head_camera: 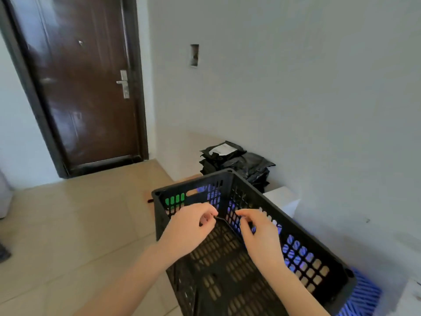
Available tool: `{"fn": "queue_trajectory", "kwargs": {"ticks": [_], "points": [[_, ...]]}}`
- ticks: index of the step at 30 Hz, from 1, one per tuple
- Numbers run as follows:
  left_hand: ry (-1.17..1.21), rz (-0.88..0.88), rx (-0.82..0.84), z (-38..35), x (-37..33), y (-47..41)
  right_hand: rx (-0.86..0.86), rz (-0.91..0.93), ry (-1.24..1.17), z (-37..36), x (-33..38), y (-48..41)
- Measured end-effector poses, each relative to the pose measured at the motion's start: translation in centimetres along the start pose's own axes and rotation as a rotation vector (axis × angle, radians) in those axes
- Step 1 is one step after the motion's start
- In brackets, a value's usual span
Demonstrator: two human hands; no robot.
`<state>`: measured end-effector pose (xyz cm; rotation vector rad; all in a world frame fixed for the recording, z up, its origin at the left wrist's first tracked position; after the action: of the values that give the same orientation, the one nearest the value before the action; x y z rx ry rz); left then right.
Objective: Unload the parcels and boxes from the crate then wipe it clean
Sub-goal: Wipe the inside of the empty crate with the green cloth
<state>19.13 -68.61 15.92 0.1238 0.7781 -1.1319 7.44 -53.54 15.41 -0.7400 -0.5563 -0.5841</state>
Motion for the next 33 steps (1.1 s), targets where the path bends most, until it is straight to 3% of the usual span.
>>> {"fn": "queue_trajectory", "kwargs": {"ticks": [8,15,22,33], "points": [[0.006,0.095,0.001,9.8,12.6,-3.0,0.091,0.093,0.031,-11.9,7.6,-6.9],[-0.01,0.079,-0.001,13.0,19.7,-8.1,0.154,0.119,0.026,-19.0,9.6,-14.3],[-0.075,0.046,0.042,13.3,25.5,-16.7,0.15,0.085,0.022,-24.5,8.4,-22.1],[-0.038,-0.012,0.214,9.9,31.0,-30.2,0.193,-0.142,0.138,-29.1,2.6,-32.4]]}}
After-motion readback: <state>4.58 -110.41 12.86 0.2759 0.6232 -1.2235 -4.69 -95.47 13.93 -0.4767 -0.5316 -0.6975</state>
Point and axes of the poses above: each hand's wrist, its own y-axis away from the middle knuckle, its own z-axis out of the back of the hand, x = y × z, the point moved 4 cm from there along -y, towards the middle knuckle, and after that the axes turned 1 degree about x, right-handed, at the moved point
